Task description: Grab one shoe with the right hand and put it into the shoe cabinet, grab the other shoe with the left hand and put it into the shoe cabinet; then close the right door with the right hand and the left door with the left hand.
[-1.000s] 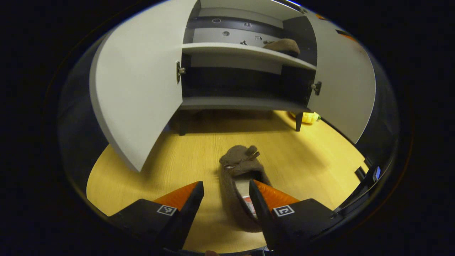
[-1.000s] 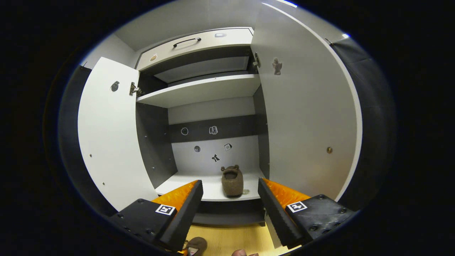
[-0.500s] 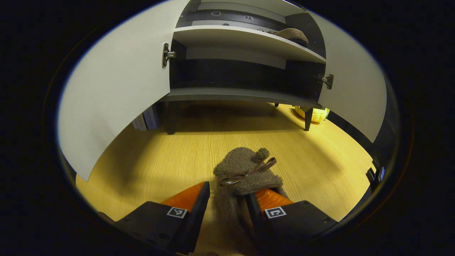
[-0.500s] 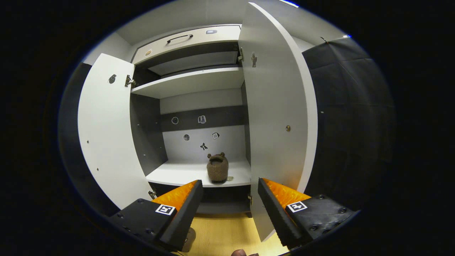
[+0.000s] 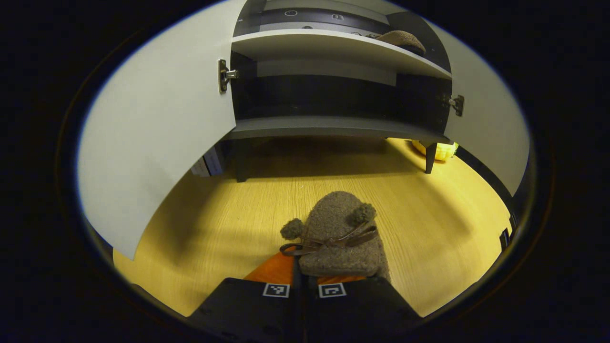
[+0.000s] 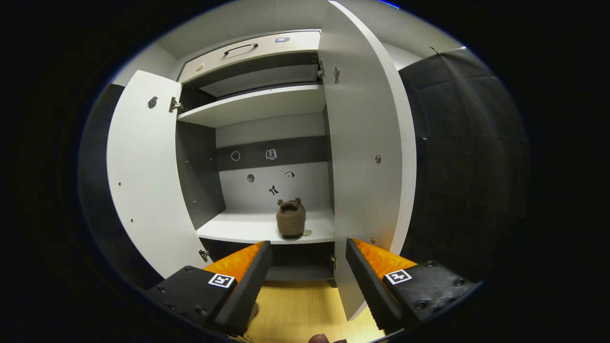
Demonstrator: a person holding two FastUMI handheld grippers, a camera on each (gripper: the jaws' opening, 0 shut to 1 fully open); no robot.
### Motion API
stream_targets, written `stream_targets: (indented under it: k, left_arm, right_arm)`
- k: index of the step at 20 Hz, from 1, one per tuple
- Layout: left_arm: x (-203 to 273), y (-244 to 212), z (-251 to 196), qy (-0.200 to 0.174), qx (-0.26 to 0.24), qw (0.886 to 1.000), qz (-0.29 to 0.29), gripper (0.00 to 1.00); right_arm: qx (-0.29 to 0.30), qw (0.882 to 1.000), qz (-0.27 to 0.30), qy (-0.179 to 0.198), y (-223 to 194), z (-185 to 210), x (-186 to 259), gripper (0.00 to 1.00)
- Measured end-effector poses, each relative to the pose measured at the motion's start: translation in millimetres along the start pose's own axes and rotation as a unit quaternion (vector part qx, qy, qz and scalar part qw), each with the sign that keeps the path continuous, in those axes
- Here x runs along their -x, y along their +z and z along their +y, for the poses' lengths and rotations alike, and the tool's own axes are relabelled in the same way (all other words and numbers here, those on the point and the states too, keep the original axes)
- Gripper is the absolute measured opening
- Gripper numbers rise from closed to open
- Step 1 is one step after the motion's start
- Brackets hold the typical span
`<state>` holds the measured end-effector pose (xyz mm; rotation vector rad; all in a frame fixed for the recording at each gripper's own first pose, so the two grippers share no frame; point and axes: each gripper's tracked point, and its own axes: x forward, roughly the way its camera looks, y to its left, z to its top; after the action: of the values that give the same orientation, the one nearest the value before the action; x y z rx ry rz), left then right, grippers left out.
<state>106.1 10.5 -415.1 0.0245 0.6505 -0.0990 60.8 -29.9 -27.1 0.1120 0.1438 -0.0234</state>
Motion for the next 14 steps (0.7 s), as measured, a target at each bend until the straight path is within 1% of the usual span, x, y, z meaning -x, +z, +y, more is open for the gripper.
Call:
stream_targets:
  k: [4,7,9,14]
  left_arm:
    - [31.7,48.8,-3.7,0.015,-0.007,1.000,-0.022,0.08]
    - [55.5,86.2,-10.4,0.022,0.006,0.999,-0.031,0.08]
    - [69.6,113.9,-14.3,0.025,0.013,0.999,-0.035,0.08]
    - [99.6,200.5,-25.1,0.027,0.033,0.997,-0.060,0.07]
  right_arm:
    - [0.000,1.000,-0.017,0.014,6.8,5.0,1.4,0.98]
    - [0.001,0.999,-0.014,0.031,3.7,11.1,6.1,0.98]
    - [-0.001,0.999,-0.023,0.032,10.2,7.7,8.4,0.99]
    - [-0.008,0.998,-0.045,0.045,20.9,6.6,16.8,0.99]
